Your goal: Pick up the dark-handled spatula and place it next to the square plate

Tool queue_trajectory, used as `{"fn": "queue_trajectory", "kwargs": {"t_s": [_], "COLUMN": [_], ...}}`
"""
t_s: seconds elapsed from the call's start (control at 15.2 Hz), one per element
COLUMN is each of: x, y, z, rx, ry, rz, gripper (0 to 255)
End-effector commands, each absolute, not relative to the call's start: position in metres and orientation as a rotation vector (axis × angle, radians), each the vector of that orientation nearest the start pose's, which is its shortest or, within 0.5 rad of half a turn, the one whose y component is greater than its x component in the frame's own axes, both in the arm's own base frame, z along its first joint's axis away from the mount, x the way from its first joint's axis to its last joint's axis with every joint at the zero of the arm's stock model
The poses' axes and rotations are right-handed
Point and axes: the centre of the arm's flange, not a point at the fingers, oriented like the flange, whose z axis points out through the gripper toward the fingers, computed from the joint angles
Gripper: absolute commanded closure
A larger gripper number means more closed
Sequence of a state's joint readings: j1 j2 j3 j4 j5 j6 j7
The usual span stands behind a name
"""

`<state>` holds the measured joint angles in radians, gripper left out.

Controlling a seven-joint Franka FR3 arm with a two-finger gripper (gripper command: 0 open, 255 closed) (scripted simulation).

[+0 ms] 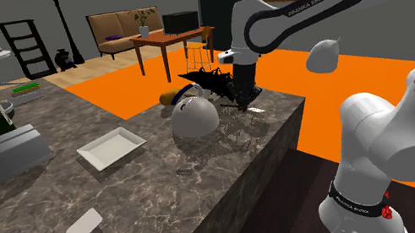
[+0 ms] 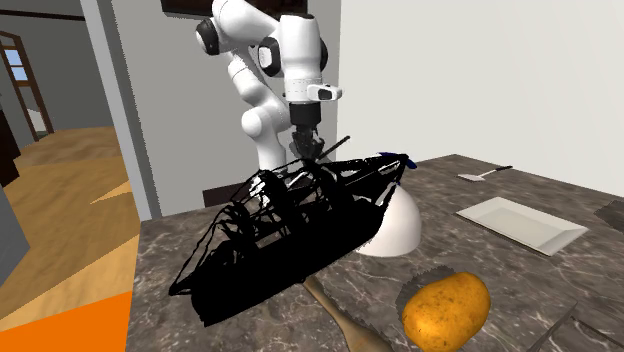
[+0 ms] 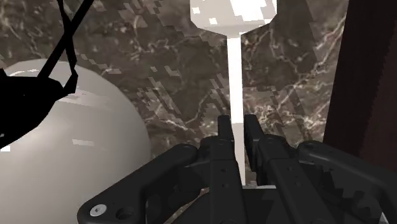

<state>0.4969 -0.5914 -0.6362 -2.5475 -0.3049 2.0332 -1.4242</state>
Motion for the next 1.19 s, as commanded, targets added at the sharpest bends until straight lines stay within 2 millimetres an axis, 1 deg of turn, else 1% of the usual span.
{"fn": "queue_trajectory", "kwargs": {"t_s": [0.0, 1.12], "x": [0.390, 0.446], "y": [-0.044, 0.173], "z": [0.429, 0.429], "rx": [-2.255, -2.255], "ry": [-2.120, -2.120], "rz": [-0.074, -0.074], "gripper": [255, 255]}}
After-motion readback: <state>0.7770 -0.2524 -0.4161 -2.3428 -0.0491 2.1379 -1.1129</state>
